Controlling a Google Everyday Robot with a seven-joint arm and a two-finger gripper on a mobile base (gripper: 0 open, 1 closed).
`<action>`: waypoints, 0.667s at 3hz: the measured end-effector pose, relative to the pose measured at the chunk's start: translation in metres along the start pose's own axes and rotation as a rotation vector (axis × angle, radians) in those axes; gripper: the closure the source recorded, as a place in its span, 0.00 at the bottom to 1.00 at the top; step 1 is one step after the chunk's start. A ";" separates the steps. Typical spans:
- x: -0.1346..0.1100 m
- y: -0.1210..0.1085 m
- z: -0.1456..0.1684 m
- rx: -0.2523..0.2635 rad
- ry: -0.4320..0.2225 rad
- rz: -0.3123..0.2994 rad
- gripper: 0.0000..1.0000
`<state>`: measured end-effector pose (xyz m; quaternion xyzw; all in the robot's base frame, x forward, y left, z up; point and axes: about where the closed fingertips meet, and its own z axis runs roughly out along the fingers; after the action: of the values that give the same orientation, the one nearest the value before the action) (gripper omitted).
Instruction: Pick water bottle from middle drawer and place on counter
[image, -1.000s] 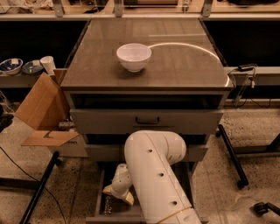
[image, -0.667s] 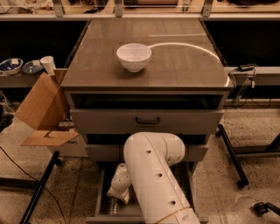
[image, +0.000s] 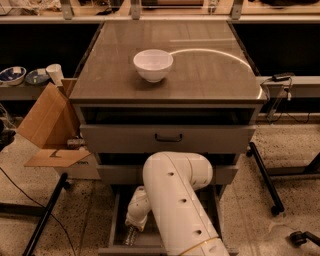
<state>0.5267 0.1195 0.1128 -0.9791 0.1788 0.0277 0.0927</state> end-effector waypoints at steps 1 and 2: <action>0.001 0.006 -0.019 0.042 0.007 0.007 1.00; -0.005 0.018 -0.060 0.071 0.034 0.026 1.00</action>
Offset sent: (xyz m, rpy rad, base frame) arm -0.0248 -0.0340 0.0786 0.0726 -0.0921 -0.0494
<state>0.5170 0.0933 0.1689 -0.9731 0.1941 0.0062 0.1239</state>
